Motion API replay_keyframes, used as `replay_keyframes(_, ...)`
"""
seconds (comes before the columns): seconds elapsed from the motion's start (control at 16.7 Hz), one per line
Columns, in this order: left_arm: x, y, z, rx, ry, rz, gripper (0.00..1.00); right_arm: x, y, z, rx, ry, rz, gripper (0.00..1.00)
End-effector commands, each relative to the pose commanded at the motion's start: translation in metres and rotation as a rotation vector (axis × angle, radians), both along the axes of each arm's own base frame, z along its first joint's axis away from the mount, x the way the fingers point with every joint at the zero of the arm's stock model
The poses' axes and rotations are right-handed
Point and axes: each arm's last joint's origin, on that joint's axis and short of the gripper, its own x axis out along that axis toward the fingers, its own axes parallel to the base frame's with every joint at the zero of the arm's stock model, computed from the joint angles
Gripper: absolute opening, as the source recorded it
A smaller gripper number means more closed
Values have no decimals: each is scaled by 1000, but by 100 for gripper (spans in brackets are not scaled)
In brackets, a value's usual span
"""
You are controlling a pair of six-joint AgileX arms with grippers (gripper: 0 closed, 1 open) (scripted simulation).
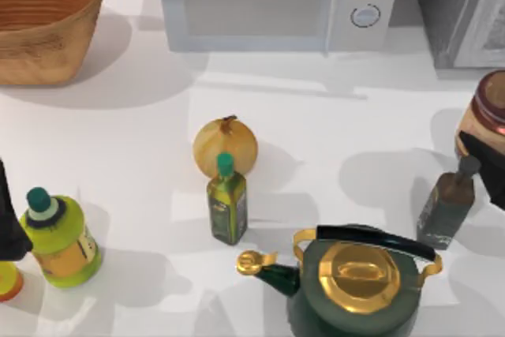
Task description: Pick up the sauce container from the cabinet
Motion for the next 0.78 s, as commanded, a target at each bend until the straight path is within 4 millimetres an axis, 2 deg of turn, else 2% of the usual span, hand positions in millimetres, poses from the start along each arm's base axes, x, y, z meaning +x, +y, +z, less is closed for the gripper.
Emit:
replay_keyframes(0.12,0,0,0,0,0,0,100,0,0,0,0,0,0,0)
replay_keyframes(0.78,0,0,0,0,0,0,100,0,0,0,0,0,0,83)
